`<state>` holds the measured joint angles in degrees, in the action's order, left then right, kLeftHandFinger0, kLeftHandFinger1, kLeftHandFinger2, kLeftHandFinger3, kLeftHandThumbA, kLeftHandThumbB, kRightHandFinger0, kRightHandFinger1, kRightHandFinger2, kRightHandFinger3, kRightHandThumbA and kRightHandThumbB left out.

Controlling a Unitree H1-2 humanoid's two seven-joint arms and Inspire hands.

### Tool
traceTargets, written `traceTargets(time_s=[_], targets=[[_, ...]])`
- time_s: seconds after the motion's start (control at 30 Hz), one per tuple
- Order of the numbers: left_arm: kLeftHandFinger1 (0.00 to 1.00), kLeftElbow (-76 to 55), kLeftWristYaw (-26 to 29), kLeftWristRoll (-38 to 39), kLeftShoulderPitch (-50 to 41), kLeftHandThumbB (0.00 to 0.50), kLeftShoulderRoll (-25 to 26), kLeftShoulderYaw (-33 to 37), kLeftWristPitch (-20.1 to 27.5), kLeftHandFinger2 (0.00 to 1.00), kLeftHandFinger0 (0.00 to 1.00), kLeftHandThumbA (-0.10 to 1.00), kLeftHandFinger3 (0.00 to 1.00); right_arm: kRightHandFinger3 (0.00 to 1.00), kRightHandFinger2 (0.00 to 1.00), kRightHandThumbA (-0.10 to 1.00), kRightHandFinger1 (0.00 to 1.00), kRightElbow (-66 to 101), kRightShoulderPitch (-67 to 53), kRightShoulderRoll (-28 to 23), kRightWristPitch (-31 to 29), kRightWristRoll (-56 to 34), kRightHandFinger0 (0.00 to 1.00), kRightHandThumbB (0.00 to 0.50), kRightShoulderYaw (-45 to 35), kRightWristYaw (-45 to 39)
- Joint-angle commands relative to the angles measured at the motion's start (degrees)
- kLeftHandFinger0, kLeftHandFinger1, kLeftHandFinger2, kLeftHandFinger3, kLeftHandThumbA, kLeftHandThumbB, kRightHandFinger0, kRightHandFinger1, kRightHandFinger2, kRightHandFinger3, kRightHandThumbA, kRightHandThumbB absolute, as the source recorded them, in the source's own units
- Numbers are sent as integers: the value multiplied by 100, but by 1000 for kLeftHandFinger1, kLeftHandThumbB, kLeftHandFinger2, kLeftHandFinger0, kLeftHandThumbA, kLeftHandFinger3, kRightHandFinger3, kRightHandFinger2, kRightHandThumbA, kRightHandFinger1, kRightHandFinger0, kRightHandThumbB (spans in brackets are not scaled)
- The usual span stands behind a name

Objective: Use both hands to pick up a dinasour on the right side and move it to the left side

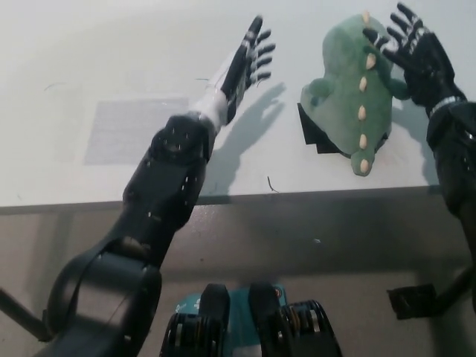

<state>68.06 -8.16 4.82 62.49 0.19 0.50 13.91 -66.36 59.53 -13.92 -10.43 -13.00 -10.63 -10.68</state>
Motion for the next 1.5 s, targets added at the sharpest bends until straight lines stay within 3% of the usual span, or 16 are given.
traceTargets(time_s=[0.0,0.1,0.13,0.2,0.27,0.4,0.6,0.7,0.8,0.9,1.0,1.07,1.17,1.23,1.43,1.47], targets=[[1000,-235,-34,-59,56,468,62,-2,70,1000,1000,1000,1000,1000,1000,1000,1000,126,48,-82,-331,236,1000,200,134,173],[1000,-347,36,-63,-33,485,46,-22,-125,1000,1000,1000,1000,1000,1000,1000,1000,152,-83,-30,-387,268,1000,191,176,202],[1000,-178,139,-50,61,499,-75,-41,-219,1000,1000,1000,1000,1000,1000,1000,1000,175,-249,-97,-519,346,1000,264,221,227],[1000,-141,164,-47,57,500,-165,-45,-278,1000,1000,1000,1000,1000,1000,1000,1000,299,-451,-145,-618,582,1000,288,361,469],[1000,77,207,-47,195,496,-281,-52,-354,1000,1000,1000,1000,1000,1000,1000,1000,358,-568,-197,-498,563,1000,225,350,500],[1000,353,273,-50,339,500,-405,-81,-416,1000,1000,1000,1000,1000,1000,1000,1000,296,-550,-273,-487,514,1000,185,309,472],[1000,363,253,-66,215,494,-338,-88,-387,1000,1000,1000,1000,1000,1000,1000,1000,132,-482,-218,-510,453,1000,180,262,353],[1000,376,306,-142,167,500,-310,-30,-396,1000,1000,1000,1000,1000,1000,1000,1000,64,-452,-168,-443,426,1000,208,232,400],[1000,642,383,-164,399,477,-378,-27,-617,1000,1000,1000,1000,1000,1000,1000,1000,-17,-334,-157,-541,304,1000,216,80,538],[1000,669,470,-1,348,500,-473,-211,-840,1000,1000,1000,1000,1000,1000,1000,1000,-75,-258,11,-610,270,1000,191,4,585],[1000,666,538,80,364,500,-565,-344,-863,1000,1000,1000,1000,1000,1000,1000,1000,-160,-175,76,-686,306,1000,208,31,453],[1000,741,680,80,501,483,-640,-397,-860,1000,1000,1000,1000,1000,1000,1000,1000,-164,-93,142,-667,327,1000,197,32,522],[1000,863,1617,-93,758,367,-864,-391,-830,1000,1000,1000,1000,1000,1000,1000,1000,74,-23,463,-486,306,1000,257,-30,773],[1000,941,1759,-69,950,340,-933,-422,-911,1000,1000,1000,1000,1000,1000,1000,1000,145,98,670,-264,493,1000,258,64,1135],[1000,977,1718,117,1202,351,-1005,-620,-940,1000,1000,1000,1000,1000,1000,1000,1000,131,249,898,-221,517,1000,249,92,1299],[1000,979,1608,181,1258,359,-1029,-679,-929,1000,1000,1000,1000,1000,1000,1000,1000,254,238,917,-76,489,1000,270,93,1267]])
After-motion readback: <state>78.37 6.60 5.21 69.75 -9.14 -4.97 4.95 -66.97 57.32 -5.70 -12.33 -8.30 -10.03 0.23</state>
